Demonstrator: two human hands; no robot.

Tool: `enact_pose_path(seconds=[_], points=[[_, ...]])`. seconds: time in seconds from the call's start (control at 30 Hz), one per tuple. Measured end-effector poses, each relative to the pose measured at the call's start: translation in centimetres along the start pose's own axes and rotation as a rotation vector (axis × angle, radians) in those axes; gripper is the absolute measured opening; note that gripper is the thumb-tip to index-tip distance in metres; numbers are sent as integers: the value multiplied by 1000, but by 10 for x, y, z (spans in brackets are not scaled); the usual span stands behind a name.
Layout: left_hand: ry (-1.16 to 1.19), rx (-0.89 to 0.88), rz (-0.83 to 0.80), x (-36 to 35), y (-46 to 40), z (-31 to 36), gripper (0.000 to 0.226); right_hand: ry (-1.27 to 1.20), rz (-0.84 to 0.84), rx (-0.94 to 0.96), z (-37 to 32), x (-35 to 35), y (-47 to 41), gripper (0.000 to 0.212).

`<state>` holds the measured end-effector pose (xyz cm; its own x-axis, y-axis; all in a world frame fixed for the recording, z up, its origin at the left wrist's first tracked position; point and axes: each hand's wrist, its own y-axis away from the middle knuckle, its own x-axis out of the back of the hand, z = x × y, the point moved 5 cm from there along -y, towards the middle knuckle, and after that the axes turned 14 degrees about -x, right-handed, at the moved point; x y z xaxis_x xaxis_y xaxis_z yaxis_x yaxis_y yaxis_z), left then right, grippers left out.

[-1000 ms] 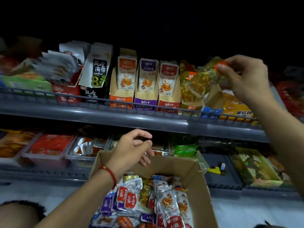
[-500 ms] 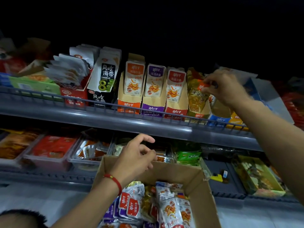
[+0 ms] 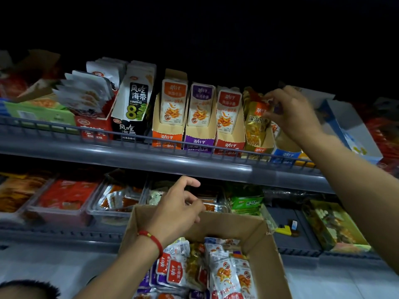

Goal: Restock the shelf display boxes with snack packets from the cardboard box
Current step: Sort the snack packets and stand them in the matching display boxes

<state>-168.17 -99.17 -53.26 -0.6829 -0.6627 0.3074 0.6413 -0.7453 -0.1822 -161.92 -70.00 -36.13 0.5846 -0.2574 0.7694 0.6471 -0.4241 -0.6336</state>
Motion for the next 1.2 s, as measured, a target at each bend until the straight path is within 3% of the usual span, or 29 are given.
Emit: enact_pose_path(seconds=[0.17, 0.27, 0.4, 0.6, 0.73, 0.87, 0.93, 1.07, 1.2], points=[[-62, 8, -48, -5, 3, -7, 32, -75, 69, -5, 1, 12, 42, 32], [-117, 47, -142, -15, 5, -21, 28, -143, 23, 6, -8, 10, 86, 25], [-233, 123, -357, -45, 15, -48, 27, -187, -165, 43, -19, -16, 162, 20], [-426, 120, -655, -92, 35, -89, 20, -97, -621, 50, -15, -69, 229, 30], [-645, -108, -888, -128, 44, -114, 42, -151, -687, 41, -13, -76, 230, 26], [-782, -414, -1019, -165, 44, -123, 59, -227, -709, -13, -11, -76, 224, 25], [-889, -460, -1078, -178, 42, -136, 70, -268, -716, -39, -10, -76, 222, 23], [-1082, -537, -1058, -183, 38, -144, 76, -304, -747, -53, -9, -75, 222, 19], [-1015, -426, -885, -161, 24, -133, 44, -302, -777, -68, -8, -73, 223, 19]])
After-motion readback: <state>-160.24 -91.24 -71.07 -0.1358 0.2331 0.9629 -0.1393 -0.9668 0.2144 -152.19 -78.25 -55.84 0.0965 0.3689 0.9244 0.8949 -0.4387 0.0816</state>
